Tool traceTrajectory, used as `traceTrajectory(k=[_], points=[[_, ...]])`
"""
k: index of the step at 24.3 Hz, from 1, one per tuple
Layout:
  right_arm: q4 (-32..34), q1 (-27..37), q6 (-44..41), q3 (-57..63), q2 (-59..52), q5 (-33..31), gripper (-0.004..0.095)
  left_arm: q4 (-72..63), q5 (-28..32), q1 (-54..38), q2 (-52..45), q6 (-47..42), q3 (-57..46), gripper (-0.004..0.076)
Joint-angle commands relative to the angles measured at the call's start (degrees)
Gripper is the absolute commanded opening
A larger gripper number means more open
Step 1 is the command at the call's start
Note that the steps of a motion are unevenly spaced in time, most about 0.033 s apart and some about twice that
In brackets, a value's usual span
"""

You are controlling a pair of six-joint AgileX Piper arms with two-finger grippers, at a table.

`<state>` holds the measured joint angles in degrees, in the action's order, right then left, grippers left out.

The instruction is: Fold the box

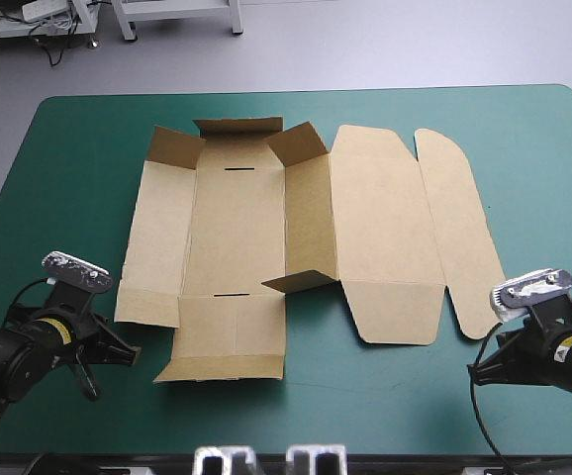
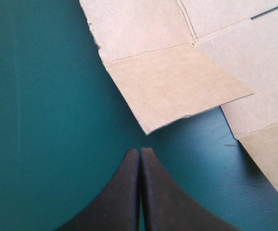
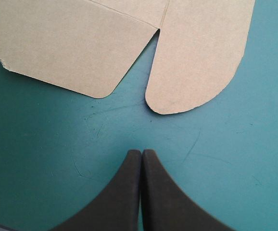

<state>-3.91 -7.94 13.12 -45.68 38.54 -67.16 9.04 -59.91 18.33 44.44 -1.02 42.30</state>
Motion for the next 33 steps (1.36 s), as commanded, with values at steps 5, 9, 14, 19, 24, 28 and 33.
traceTrajectory(k=[5, 9, 14, 19, 24, 28, 33], points=[[0.2, 0.1, -0.7, -1.2, 0.2, 5.5, -0.002, 0.7, 2.3, 0.0, -0.3, -0.4, 1.4, -0.0009], [0.2, 0.1, -0.7, -1.2, 0.2, 5.6, -0.002, 0.7, 2.3, 0.0, -0.3, -0.4, 1.4, -0.001], [0.2, 0.1, -0.7, -1.2, 0.2, 5.6, -0.002, 0.7, 2.3, 0.0, -0.3, -0.6, 1.4, -0.0009], [0.2, 0.1, -0.7, -1.2, 0.2, 6.1, -0.002, 0.7, 2.3, 0.0, -0.3, -0.6, 1.4, -0.001], [0.2, 0.1, -0.7, -1.2, 0.2, 6.9, -0.002, 0.7, 2.1, 0.0, -0.3, -0.6, 1.4, -0.0009], [0.2, 0.1, -0.7, -1.2, 0.2, 6.9, -0.002, 0.6, 2.1, 0.0, -0.3, -0.6, 1.4, -0.0009], [0.2, 0.1, -0.7, -1.2, 0.2, 7.1, -0.002, -2.9, 5.3, 0.0, 2.6, 0.0, 2.6, -0.0007]])
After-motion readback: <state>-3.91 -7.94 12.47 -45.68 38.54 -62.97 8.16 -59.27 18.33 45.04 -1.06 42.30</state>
